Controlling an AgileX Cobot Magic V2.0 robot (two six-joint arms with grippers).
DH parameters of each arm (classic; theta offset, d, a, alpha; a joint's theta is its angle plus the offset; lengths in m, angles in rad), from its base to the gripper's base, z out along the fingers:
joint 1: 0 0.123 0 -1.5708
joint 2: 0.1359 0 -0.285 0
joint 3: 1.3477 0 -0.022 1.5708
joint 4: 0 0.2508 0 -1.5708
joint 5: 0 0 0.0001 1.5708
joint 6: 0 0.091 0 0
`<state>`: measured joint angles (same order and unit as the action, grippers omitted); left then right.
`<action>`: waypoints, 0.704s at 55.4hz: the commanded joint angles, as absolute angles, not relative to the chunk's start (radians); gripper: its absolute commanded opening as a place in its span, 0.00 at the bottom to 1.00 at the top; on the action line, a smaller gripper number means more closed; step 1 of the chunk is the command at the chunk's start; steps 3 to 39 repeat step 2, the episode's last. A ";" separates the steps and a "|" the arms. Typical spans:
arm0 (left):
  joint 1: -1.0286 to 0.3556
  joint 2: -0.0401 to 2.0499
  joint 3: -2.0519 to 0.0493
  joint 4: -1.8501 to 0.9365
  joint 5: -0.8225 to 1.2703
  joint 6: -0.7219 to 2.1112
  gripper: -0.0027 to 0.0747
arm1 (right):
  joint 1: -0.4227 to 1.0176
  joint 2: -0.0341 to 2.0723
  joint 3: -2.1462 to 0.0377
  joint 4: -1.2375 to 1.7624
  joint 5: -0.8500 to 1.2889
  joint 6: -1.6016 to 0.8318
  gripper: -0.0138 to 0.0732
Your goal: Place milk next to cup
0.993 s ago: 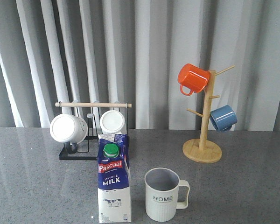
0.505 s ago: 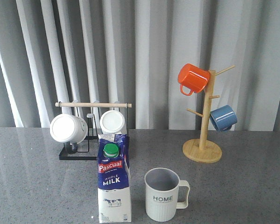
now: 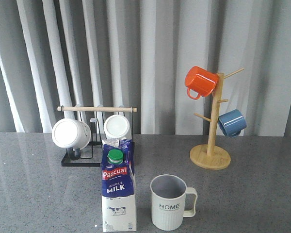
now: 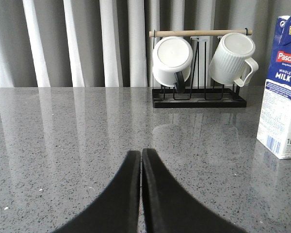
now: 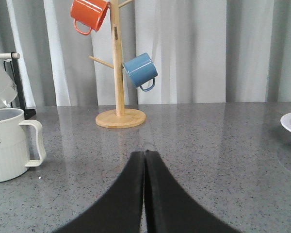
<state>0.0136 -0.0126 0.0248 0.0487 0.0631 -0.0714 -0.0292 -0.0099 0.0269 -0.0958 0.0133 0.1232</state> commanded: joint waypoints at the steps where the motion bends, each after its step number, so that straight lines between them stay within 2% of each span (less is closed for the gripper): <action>1: 0.012 -0.023 0.009 0.039 -0.006 -0.075 0.03 | -0.031 -0.022 0.036 -0.100 -0.062 0.124 0.16; 39: 0.012 -0.023 0.009 0.039 -0.006 -0.075 0.03 | -0.031 -0.022 0.036 -0.100 -0.062 0.124 0.16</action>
